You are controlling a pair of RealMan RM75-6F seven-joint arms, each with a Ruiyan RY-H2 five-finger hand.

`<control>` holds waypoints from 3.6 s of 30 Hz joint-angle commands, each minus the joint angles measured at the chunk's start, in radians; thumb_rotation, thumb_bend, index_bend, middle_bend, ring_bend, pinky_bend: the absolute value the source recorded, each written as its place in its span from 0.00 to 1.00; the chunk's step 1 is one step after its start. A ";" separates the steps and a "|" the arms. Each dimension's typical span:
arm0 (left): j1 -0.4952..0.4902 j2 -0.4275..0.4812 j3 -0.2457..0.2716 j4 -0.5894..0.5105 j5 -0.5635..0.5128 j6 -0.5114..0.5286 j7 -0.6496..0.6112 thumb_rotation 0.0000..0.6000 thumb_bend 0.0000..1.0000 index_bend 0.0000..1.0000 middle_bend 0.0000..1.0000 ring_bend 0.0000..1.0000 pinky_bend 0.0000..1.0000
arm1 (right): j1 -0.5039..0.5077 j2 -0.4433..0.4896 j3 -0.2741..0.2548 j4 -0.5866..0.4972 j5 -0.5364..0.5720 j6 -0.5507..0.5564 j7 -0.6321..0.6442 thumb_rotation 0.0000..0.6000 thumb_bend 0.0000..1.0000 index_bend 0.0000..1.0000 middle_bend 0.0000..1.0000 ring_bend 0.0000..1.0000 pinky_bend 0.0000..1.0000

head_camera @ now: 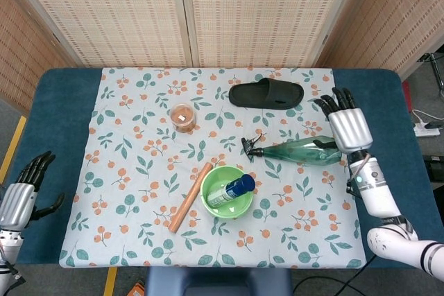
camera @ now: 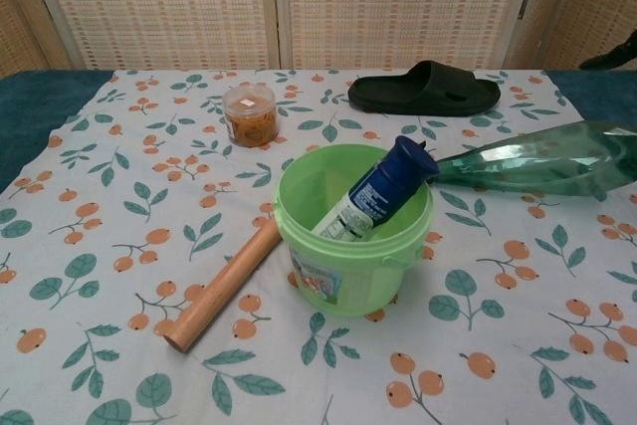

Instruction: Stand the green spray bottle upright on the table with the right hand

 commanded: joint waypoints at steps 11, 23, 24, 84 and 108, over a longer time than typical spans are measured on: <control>-0.006 0.105 -0.016 -0.156 -0.157 -0.182 0.239 1.00 0.33 0.05 0.00 0.00 0.09 | 0.459 -0.101 -0.124 0.085 0.683 -0.346 -0.520 1.00 0.00 0.32 0.21 0.00 0.00; 0.000 0.107 -0.040 -0.140 -0.201 -0.210 0.227 1.00 0.33 0.05 0.00 0.00 0.09 | 0.654 -0.269 -0.285 0.255 0.986 -0.366 -0.636 1.00 0.00 0.18 0.22 0.00 0.00; 0.001 0.108 -0.041 -0.139 -0.202 -0.211 0.226 1.00 0.33 0.05 0.00 0.00 0.08 | 0.658 -0.272 -0.292 0.256 0.994 -0.364 -0.637 1.00 0.00 0.19 0.22 0.00 0.00; 0.025 0.094 -0.029 -0.119 -0.134 -0.199 0.160 1.00 0.33 0.03 0.00 0.00 0.08 | 0.384 -0.363 -0.125 0.410 0.015 0.236 0.468 1.00 0.00 0.71 0.55 0.28 0.20; 0.009 -0.018 -0.068 0.009 -0.102 -0.115 0.070 1.00 0.33 0.03 0.00 0.00 0.08 | 0.227 -0.797 -0.047 1.162 -0.176 0.327 1.672 1.00 0.00 0.76 0.57 0.29 0.20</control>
